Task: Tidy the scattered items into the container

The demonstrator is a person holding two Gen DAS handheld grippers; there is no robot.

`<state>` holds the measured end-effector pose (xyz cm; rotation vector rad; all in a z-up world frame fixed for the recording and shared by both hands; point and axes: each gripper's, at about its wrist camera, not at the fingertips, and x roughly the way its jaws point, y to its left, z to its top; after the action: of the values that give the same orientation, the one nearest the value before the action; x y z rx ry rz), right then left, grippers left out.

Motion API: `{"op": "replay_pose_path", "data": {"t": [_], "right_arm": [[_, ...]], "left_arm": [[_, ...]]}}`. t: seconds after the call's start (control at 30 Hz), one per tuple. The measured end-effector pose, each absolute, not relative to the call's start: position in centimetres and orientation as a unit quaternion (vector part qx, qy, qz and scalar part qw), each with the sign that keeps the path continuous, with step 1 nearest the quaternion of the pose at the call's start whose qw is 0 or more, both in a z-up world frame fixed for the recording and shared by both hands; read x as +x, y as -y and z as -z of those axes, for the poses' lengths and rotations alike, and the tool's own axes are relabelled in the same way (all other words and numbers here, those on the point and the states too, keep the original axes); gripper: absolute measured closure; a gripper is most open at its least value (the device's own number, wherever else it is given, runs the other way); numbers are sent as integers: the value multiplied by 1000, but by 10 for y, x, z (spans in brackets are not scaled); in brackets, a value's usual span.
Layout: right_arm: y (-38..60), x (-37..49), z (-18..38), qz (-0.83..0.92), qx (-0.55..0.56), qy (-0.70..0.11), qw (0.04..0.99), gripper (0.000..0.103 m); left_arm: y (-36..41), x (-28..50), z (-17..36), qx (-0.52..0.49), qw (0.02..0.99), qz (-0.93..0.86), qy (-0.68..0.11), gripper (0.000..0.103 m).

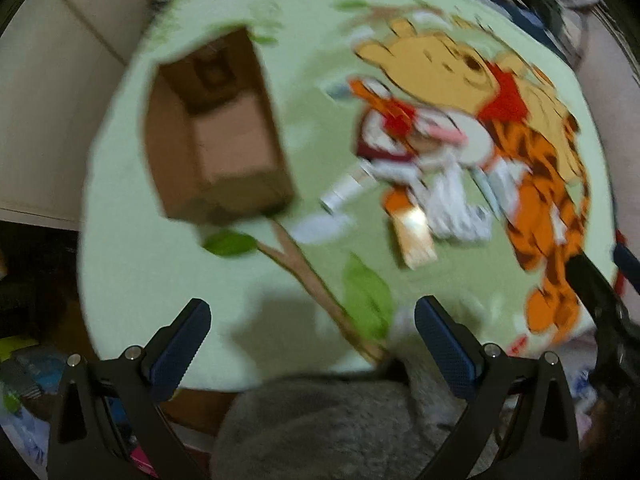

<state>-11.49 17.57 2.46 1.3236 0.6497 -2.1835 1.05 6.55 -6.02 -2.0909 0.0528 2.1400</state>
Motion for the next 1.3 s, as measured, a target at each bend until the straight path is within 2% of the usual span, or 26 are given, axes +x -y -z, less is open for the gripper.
{"op": "replay_pose_path", "data": {"t": [0.17, 0.37, 0.6, 0.87, 1.0, 1.17, 1.3], "right_arm": [[-218, -136, -3, 796, 531, -196, 214, 0], [-260, -155, 41, 779, 570, -186, 181, 0], [-285, -166, 82, 776, 557, -247, 166, 0], [-285, -184, 119, 787, 500, -296, 207, 0], [-279, -184, 135, 777, 496, -313, 231, 0], [-290, -178, 139, 773, 502, -306, 237, 0], [-297, -178, 142, 770, 511, -300, 238, 0]], "left_arm": [[-84, 23, 100, -747, 93, -658, -1, 0], [-118, 28, 152, -766, 85, -637, -25, 0], [-173, 11, 210, -726, 54, -684, -51, 0], [-203, -6, 264, -704, 0, -710, -23, 0], [-205, -5, 280, -707, -5, -707, 4, 0], [-181, -1, 287, -706, -58, -704, -51, 0], [-136, 9, 273, -703, -76, -706, -21, 0]]}}
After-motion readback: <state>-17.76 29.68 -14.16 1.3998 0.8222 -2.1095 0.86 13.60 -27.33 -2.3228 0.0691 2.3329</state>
